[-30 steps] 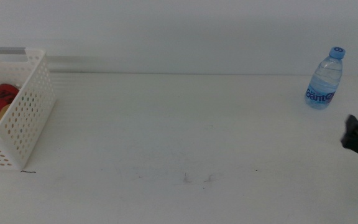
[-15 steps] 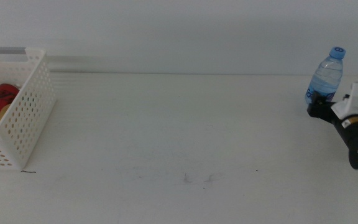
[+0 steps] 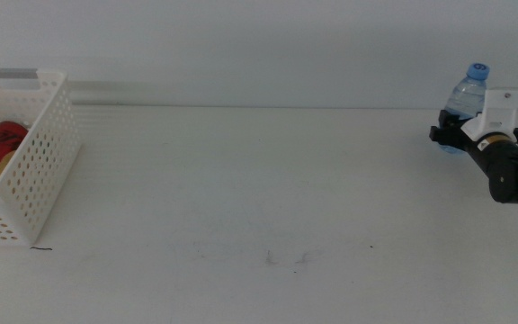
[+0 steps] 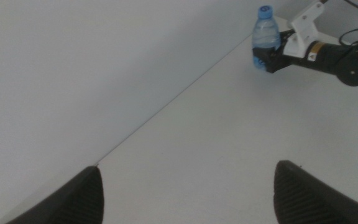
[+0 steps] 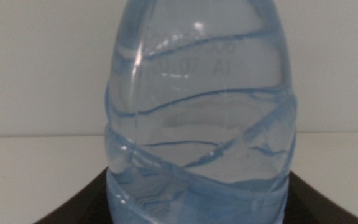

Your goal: Use arms to grab the bottles and put them into the dustbin to the left of the table.

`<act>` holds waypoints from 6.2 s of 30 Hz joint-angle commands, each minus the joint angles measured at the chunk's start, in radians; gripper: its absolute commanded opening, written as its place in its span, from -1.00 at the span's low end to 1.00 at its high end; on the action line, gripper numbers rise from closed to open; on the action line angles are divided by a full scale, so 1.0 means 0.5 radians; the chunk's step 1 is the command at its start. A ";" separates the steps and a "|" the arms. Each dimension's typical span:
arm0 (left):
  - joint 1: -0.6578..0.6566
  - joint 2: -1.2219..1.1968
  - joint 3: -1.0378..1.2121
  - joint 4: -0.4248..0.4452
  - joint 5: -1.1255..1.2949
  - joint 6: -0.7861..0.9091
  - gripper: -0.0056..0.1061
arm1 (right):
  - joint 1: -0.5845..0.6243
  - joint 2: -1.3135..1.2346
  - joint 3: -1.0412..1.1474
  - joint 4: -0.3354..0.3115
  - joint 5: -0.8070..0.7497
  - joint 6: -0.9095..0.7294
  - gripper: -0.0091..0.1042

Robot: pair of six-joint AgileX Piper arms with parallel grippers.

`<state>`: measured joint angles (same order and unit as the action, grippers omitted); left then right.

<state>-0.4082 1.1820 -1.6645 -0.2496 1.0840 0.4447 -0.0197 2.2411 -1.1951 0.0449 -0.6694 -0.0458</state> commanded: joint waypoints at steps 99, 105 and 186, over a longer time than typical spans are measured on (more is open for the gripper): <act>-0.183 0.645 2.245 0.669 -3.703 -1.209 0.77 | 1.216 -2.099 -0.457 -0.211 2.815 0.199 0.74; -0.183 0.996 2.028 0.639 -3.807 -1.202 0.77 | 1.216 -2.099 -0.457 -0.211 2.815 0.199 0.74; 1.373 0.880 0.302 0.259 -0.195 -0.275 -0.93 | 1.216 -2.099 -0.457 -0.211 2.815 0.199 0.74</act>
<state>0.2475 1.5968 -1.4977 -0.0907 1.0321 0.2788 0.5857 1.1993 -1.4226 -0.0539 0.7476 0.0553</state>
